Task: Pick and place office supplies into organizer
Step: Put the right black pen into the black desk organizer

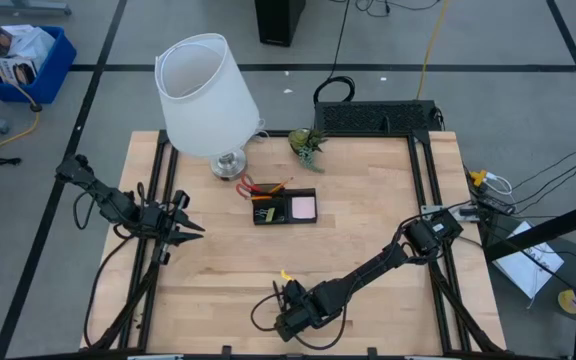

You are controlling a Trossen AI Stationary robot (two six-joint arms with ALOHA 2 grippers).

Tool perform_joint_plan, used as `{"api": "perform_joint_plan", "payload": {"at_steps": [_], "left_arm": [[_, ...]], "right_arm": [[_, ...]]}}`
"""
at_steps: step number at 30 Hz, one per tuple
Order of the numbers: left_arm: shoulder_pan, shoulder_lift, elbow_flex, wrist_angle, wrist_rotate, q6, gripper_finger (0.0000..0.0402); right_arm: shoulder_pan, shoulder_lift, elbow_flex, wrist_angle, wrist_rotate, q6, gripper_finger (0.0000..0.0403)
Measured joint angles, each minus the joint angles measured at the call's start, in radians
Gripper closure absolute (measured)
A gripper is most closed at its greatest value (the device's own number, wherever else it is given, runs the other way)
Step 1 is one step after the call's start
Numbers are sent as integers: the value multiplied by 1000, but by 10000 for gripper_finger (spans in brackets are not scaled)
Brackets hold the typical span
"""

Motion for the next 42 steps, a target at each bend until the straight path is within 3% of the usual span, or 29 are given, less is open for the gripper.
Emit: {"api": "perform_joint_plan", "payload": {"at_steps": [9, 17, 26, 42], "left_arm": [[0, 0, 0, -2, 0, 0, 334], [0, 0, 0, -2, 0, 0, 334], [0, 0, 0, -3, 0, 0, 334], [0, 0, 0, -3, -1, 0, 334]], "right_arm": [[3, -1, -12, -31, 34, -191, 344], [-24, -7, -12, -61, -13, -355, 366], [-88, -34, -14, -113, -77, -569, 357], [-153, -46, -18, -303, 23, -1047, 361]]}}
